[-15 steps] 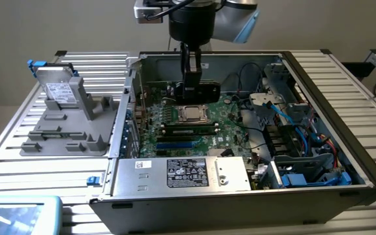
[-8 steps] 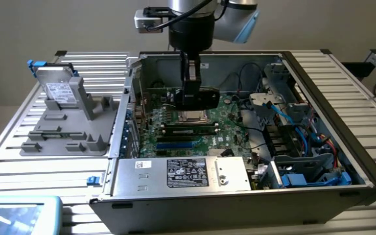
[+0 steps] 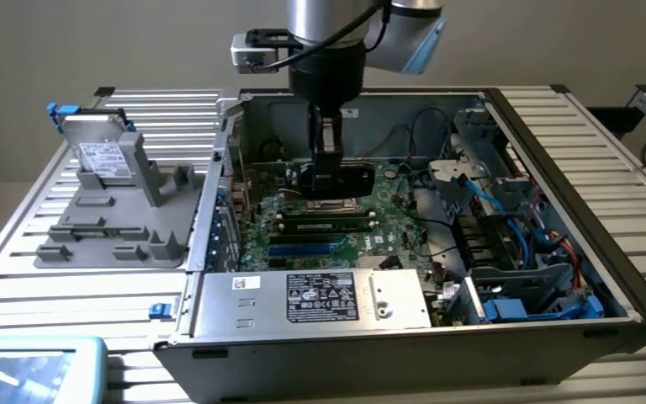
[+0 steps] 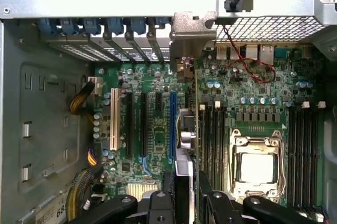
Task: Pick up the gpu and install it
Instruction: 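Insert the gpu into the slot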
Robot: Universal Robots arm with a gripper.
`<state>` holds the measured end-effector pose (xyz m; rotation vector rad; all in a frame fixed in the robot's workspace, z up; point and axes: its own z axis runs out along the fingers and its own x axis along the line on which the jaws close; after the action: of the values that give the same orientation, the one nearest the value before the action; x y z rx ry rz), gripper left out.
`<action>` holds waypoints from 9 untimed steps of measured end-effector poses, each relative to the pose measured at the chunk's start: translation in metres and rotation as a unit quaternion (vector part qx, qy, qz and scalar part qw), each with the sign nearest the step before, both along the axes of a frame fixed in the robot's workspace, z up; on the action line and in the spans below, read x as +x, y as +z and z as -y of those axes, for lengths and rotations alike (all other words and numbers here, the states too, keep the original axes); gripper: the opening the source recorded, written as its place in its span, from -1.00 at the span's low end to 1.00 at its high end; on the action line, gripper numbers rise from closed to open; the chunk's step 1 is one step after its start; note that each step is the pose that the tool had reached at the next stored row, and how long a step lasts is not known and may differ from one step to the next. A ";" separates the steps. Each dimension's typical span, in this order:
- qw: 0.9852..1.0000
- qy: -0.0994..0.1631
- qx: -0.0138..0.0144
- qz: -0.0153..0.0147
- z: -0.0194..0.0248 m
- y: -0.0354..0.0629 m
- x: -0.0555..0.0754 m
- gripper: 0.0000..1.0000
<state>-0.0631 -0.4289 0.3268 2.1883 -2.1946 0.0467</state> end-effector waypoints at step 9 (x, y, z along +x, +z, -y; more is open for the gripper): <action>1.000 -0.001 -0.010 0.000 0.0000 -0.0133 -0.005 -0.44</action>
<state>-0.0683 -0.4289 0.3135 2.1757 -2.1868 0.0681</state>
